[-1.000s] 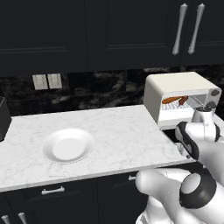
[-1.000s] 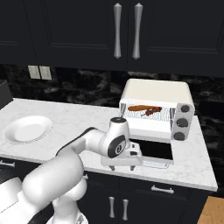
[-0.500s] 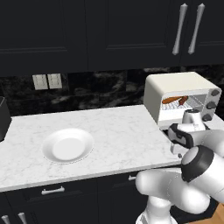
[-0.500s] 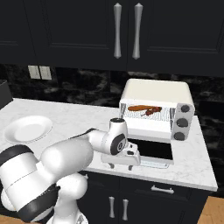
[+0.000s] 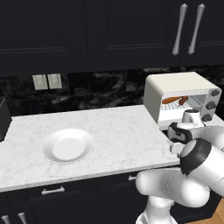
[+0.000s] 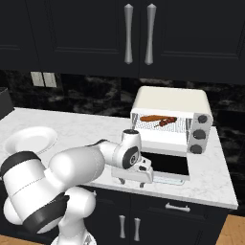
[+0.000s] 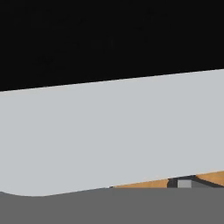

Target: Pick up the kebab skewer and baguette bread, and place them inside the toaster oven. Close the toaster oven door and start by setting the timer.

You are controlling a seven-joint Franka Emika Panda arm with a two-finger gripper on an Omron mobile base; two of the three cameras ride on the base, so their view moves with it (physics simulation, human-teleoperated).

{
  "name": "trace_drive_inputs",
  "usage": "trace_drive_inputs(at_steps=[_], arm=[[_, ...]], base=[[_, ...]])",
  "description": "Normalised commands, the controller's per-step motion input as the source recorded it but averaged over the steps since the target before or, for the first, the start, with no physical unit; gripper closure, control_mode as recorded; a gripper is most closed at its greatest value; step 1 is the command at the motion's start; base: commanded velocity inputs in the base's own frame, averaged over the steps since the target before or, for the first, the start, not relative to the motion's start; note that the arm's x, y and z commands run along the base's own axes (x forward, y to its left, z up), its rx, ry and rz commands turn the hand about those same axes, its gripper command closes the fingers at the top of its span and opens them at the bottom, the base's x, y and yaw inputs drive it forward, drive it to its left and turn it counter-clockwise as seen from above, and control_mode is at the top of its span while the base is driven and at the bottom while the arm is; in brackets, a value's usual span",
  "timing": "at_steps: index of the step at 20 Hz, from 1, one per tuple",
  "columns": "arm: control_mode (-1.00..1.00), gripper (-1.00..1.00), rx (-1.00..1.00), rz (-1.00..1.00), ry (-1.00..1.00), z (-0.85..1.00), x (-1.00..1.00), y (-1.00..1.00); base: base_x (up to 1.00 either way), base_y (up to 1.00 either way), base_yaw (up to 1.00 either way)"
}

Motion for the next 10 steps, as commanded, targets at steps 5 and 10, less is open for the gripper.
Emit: trace_drive_inputs(at_steps=[5,10], arm=[[-1.0,-1.0,0.0,-0.01,-0.07,-0.05,-0.09,0.0],[-1.0,-1.0,0.0,-0.01,-0.07,-0.06,-0.11,0.0]], base=[[0.0,0.0,0.0],[0.0,0.0,0.0]])
